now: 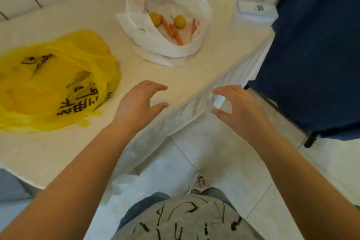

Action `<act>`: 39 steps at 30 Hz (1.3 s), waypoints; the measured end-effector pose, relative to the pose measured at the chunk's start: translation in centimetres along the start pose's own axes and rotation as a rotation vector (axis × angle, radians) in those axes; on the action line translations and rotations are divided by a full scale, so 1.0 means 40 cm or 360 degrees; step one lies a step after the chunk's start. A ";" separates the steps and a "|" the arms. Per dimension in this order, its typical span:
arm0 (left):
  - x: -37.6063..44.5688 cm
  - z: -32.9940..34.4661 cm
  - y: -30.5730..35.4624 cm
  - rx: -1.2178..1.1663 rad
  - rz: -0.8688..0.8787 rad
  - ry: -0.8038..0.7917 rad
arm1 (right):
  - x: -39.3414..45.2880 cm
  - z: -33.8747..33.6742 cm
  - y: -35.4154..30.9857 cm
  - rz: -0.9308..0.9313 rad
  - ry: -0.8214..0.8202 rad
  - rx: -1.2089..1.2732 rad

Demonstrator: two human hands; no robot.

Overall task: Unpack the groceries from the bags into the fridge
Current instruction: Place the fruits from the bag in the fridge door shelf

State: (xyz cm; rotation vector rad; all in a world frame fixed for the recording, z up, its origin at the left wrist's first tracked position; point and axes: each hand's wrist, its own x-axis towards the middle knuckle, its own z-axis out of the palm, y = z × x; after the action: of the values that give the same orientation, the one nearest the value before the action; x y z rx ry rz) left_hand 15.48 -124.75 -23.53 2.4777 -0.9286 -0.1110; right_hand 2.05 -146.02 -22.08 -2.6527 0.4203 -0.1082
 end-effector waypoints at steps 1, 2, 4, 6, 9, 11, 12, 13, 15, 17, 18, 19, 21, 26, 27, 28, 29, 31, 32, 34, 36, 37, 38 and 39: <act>0.031 0.004 0.014 -0.0017 -0.0040 0.0033 | 0.045 -0.019 0.025 -0.0046 -0.0014 0.0013; 0.061 0.008 0.027 -0.0028 -0.0068 0.0058 | 0.090 -0.037 0.046 -0.0099 -0.0016 0.0017; 0.112 0.016 0.045 -0.0027 -0.0122 0.0077 | 0.168 -0.065 0.075 -0.0182 -0.0019 0.0033; 0.162 0.021 0.051 -0.0011 -0.0197 0.0111 | 0.242 -0.080 0.096 -0.0247 -0.0048 0.0081; 0.244 0.028 0.050 -0.0004 -0.0259 0.0183 | 0.356 -0.093 0.114 -0.0374 -0.0060 0.0101; 0.304 0.037 0.042 -0.0028 -0.0247 0.0253 | 0.430 -0.094 0.123 -0.0437 -0.0041 0.0091; 0.336 0.041 0.037 -0.0058 -0.0247 0.0289 | 0.461 -0.094 0.127 -0.0449 -0.0043 0.0084; 0.372 0.044 0.032 -0.0089 -0.0252 0.0327 | 0.493 -0.095 0.132 -0.0459 -0.0055 0.0073; 0.449 0.049 0.022 -0.0138 -0.0255 0.0397 | 0.558 -0.104 0.143 -0.0490 -0.0057 0.0027; 0.527 0.049 0.006 -0.0203 -0.0247 0.0440 | 0.629 -0.121 0.156 -0.0501 -0.0065 -0.0017; 0.564 0.046 -0.002 -0.0224 -0.0239 0.0456 | 0.663 -0.132 0.161 -0.0496 -0.0083 -0.0027; 0.605 0.040 -0.011 -0.0225 -0.0221 0.0469 | 0.701 -0.142 0.164 -0.0494 -0.0081 -0.0029; 0.681 0.028 -0.030 -0.0187 -0.0179 0.0452 | 0.783 -0.154 0.165 -0.0507 -0.0055 -0.0005; 0.782 0.031 -0.088 -0.0177 -0.0299 0.0375 | 0.931 -0.112 0.166 -0.0534 -0.0167 0.0062; 0.798 0.035 -0.100 -0.0184 -0.0352 0.0362 | 0.960 -0.096 0.169 -0.0531 -0.0225 0.0075; 0.820 0.041 -0.114 -0.0181 -0.0412 0.0358 | 0.995 -0.077 0.172 -0.0538 -0.0282 0.0082; 0.843 0.048 -0.127 -0.0183 -0.0483 0.0360 | 1.034 -0.058 0.177 -0.0553 -0.0325 0.0096; 0.886 0.062 -0.143 -0.0217 -0.0628 0.0371 | 1.111 -0.025 0.183 -0.0570 -0.0397 0.0143; 0.906 0.070 -0.151 -0.0224 -0.0677 0.0377 | 1.147 -0.013 0.184 -0.0586 -0.0431 0.0156; 0.946 0.089 -0.168 -0.0159 -0.0729 0.0381 | 1.211 0.008 0.187 -0.0650 -0.0509 0.0127; 0.987 0.110 -0.191 -0.0059 -0.0779 0.0383 | 1.266 0.035 0.195 -0.0721 -0.0606 0.0098; 1.008 0.122 -0.203 -0.0005 -0.0816 0.0365 | 1.292 0.053 0.201 -0.0751 -0.0659 0.0098; 1.029 0.134 -0.212 0.0057 -0.0861 0.0325 | 1.317 0.073 0.205 -0.0784 -0.0714 0.0089; 1.050 0.149 -0.221 0.0122 -0.0912 0.0273 | 1.339 0.094 0.211 -0.0821 -0.0767 0.0076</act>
State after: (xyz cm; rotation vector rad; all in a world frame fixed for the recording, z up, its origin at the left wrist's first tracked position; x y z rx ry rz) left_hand 51.48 -148.21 -29.03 2.7019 -0.1374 -0.0502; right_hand 51.18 -168.27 -28.85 -2.5592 -0.4169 0.3513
